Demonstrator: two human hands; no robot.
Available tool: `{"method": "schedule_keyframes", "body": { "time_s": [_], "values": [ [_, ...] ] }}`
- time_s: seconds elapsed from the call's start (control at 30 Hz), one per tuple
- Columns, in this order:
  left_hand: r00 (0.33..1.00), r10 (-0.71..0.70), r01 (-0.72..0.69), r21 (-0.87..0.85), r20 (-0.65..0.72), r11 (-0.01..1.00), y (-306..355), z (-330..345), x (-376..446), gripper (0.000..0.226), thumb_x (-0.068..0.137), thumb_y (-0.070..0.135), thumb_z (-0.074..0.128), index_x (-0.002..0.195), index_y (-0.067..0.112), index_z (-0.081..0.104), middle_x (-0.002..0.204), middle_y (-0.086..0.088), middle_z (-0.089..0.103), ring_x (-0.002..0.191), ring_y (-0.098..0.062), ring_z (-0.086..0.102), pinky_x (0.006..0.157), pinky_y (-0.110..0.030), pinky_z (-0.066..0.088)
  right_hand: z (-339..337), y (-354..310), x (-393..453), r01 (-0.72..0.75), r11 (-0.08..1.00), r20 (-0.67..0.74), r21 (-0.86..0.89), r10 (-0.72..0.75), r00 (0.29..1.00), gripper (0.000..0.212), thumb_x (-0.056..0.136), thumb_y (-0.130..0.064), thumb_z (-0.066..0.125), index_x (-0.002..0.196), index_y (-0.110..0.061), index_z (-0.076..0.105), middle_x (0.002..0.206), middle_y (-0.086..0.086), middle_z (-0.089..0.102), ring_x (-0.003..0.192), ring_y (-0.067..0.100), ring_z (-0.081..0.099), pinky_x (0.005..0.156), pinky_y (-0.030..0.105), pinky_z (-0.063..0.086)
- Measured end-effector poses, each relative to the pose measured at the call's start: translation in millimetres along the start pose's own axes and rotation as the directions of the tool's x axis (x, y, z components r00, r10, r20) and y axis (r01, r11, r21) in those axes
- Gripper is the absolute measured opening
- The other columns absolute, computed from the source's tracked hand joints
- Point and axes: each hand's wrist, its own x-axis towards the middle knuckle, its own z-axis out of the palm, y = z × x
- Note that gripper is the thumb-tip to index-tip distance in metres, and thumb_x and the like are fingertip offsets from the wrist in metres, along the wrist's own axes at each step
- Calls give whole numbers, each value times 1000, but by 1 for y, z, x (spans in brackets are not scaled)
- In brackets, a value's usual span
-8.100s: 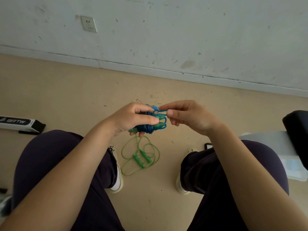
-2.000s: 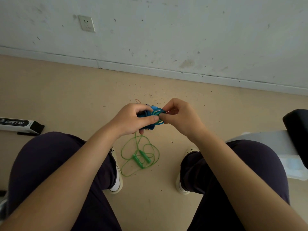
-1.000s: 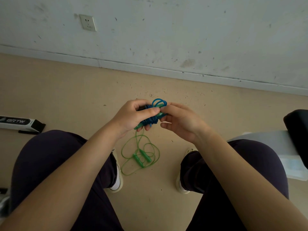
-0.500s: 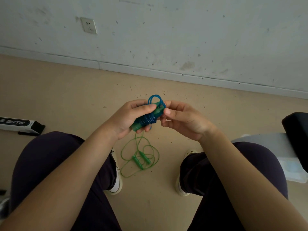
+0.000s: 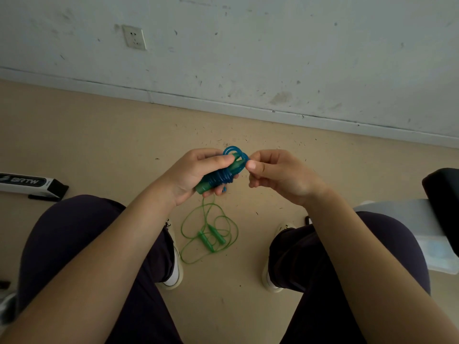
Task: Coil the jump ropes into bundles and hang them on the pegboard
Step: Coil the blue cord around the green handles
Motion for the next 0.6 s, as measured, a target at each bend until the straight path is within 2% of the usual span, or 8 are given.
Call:
{"method": "schedule_keyframes", "body": {
  "time_s": [0.07, 0.2, 0.27, 0.33, 0.43, 0.5, 0.6],
  "values": [
    [998, -8, 15, 104, -69, 995, 0, 0, 1, 24, 84, 37, 69, 89, 14, 73, 71, -6, 70, 49, -19, 61, 37, -22, 36, -5, 1, 0, -14, 999, -73, -49, 10, 997, 17, 83, -22, 69, 84, -7, 62, 69, 1, 68, 66, 15, 65, 68, 25, 55],
    [994, -31, 50, 199, -101, 979, 2, -1, 3, 27, 83, 37, 73, 95, 13, 72, 69, -4, 69, 51, -19, 62, 39, -22, 37, -9, -1, 1, 25, 996, -176, -88, -41, 984, 11, 93, -11, 62, 89, -3, 56, 74, 9, 72, 73, 25, 72, 61, 29, 58],
    [994, -22, 53, 312, -103, 949, 2, 2, 3, 20, 87, 33, 75, 98, 16, 72, 68, -1, 70, 50, -15, 62, 38, -23, 38, -12, -4, 0, 62, 991, -264, -121, -92, 960, 10, 95, -6, 59, 87, -3, 54, 71, 9, 71, 66, 26, 72, 56, 30, 57],
    [993, 11, 43, 436, -120, 899, 1, 6, 4, 10, 88, 30, 75, 93, 23, 71, 62, 6, 70, 46, -8, 59, 38, -19, 38, -11, -3, 0, 79, 974, -355, -210, -152, 922, 13, 93, -4, 62, 84, -5, 54, 66, 8, 70, 56, 24, 67, 52, 31, 54],
    [988, 0, 78, 497, -154, 864, -1, 7, 4, 11, 86, 34, 76, 92, 27, 69, 61, 12, 70, 44, -6, 57, 38, -16, 39, -3, 2, 3, 75, 943, -426, -325, -217, 878, 13, 88, -5, 70, 82, -6, 58, 65, 8, 71, 49, 20, 60, 49, 29, 51],
    [988, -34, 103, 485, -149, 869, -1, 1, 1, 18, 86, 39, 75, 98, 26, 70, 66, 8, 72, 50, -10, 61, 40, -23, 42, 1, 4, 5, 63, 954, -429, -294, -191, 883, 10, 87, -7, 72, 85, -5, 62, 66, 7, 71, 52, 17, 60, 51, 27, 52],
    [992, -29, 75, 400, -120, 913, -3, -2, -2, 21, 86, 39, 75, 100, 24, 71, 70, 3, 73, 54, -14, 64, 43, -25, 44, 1, 3, 6, 18, 995, -361, -97, -52, 931, 3, 88, -8, 70, 88, -7, 67, 66, 3, 67, 57, 14, 58, 58, 25, 51]
  ]
}}
